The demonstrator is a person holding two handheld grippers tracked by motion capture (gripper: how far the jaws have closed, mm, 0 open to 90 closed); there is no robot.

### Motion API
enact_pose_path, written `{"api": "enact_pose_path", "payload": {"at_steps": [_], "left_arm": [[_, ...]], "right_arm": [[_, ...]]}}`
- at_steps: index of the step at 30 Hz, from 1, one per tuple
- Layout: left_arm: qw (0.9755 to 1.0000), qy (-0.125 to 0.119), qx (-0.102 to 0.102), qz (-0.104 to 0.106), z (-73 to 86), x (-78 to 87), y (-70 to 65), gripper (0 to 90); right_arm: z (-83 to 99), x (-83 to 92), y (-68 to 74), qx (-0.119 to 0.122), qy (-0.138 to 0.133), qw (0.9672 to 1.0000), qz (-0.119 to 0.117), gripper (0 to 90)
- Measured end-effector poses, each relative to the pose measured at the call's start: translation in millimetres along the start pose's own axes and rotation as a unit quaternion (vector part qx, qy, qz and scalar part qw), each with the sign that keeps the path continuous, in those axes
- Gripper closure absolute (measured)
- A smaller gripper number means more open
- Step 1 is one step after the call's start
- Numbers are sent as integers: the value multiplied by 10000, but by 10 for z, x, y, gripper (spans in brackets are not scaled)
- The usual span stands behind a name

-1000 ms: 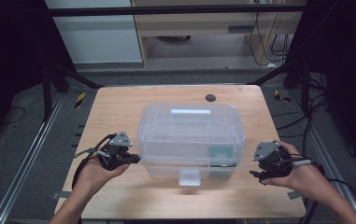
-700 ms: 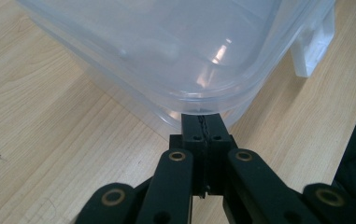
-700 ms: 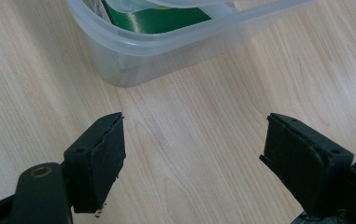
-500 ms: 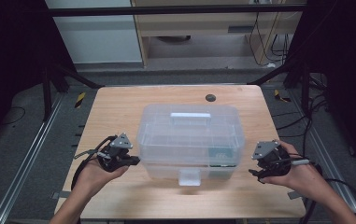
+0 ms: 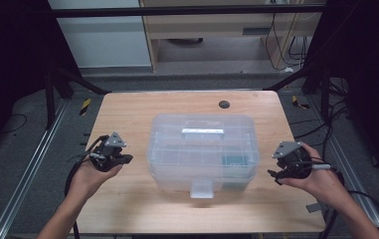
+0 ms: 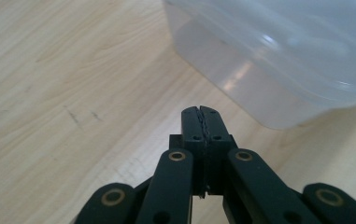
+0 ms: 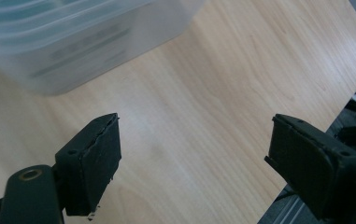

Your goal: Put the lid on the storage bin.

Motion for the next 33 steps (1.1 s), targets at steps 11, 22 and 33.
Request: {"api": "enact_pose_path", "payload": {"at_steps": [11,22,33], "left_arm": [[9991,230,159,-307,-133,-409,384,900],[9959,431,431,-665,-42,-842,706,900],[9919,170,1088,-633,122,-1017,862,893]], "right_arm": [[-163,-423,-600,-1647,-297,9853,340,216],[-58,-848,-879,-2207,-192,9741,441,251],[6,-1101,-997,-2558,-209,9650,545,213]]}}
Point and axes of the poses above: each handheld gripper's, and its own axes: x roughly backward along the jaws, z roughly out of its underside, y roughly to its left, the point moved 10 cm from there along -x, roughly forward along the jaws, and after that the axes turned 2 degrees about -y, right-handed, at the moved point
